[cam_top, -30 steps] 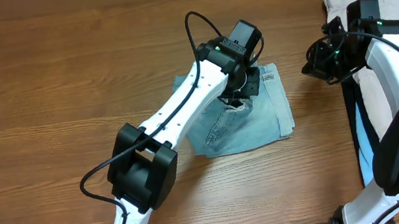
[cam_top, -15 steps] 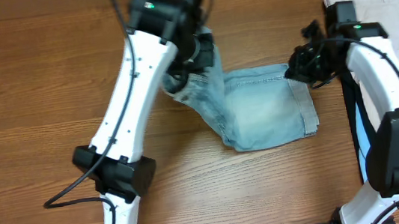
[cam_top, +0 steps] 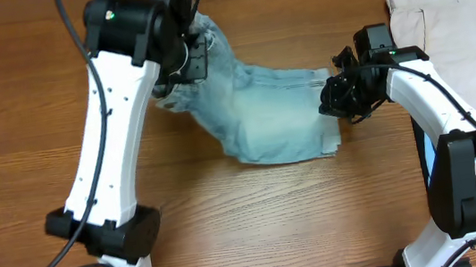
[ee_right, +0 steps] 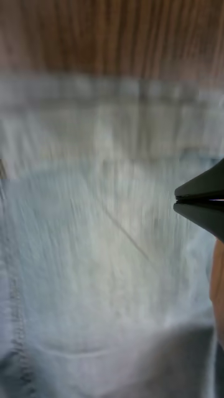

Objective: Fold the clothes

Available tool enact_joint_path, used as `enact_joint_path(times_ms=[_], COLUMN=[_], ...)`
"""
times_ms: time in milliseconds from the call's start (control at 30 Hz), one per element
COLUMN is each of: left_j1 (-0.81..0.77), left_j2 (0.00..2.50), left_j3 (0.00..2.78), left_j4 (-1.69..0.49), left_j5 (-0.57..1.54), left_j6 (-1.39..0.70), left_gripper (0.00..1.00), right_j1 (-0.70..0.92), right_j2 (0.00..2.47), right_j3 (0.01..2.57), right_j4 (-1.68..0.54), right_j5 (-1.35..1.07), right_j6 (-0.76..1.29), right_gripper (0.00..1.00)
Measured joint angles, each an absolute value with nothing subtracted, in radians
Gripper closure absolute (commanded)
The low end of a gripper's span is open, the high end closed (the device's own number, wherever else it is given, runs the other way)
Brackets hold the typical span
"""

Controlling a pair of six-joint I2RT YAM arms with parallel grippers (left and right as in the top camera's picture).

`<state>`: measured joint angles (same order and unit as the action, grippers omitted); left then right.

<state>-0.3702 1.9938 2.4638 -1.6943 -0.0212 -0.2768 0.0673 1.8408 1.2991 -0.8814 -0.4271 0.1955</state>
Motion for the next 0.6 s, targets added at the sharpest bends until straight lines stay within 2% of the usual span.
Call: enact_joint_path(times_ms=[267, 600], left_j1=[-0.379, -0.537], left_j2=[1.975, 1.975], left_j3=[2.343, 2.342], left_j4=[-1.680, -1.547], left_j5=[-0.047, -0.050], left_j6=[-0.281, -0.340], left_gripper=[0.96, 0.96], right_j1=[0.129, 0.136], right_j2=[1.852, 1.991], right_j3=[1.282, 1.271], right_j4=[-0.753, -0.715], right_j5=[-0.373, -0.260], right_j6=[0.243, 0.261], right_gripper=[0.96, 0.96])
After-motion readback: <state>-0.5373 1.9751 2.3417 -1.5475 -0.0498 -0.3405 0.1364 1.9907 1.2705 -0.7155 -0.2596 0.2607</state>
